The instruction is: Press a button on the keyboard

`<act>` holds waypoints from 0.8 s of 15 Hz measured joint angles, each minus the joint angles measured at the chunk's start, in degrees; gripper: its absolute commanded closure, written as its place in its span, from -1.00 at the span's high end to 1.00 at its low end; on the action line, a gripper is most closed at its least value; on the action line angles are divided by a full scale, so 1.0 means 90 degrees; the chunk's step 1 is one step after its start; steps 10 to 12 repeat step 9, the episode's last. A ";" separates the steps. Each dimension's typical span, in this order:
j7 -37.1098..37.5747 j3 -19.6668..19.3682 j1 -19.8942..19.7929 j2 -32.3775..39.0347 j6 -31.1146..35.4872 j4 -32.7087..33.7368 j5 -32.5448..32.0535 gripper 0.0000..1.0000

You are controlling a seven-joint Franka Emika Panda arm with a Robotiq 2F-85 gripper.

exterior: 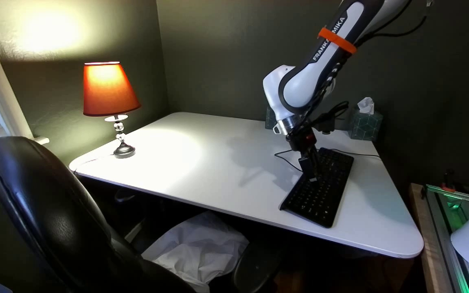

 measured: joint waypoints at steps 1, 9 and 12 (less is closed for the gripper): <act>0.0006 -0.0003 0.0000 -0.0051 0.0000 -0.0027 0.0000 1.00; 0.0034 -0.0029 0.0000 -0.0420 0.0000 -0.0282 0.0148 1.00; 0.0034 -0.0029 0.0000 -0.0420 0.0000 -0.0282 0.0148 1.00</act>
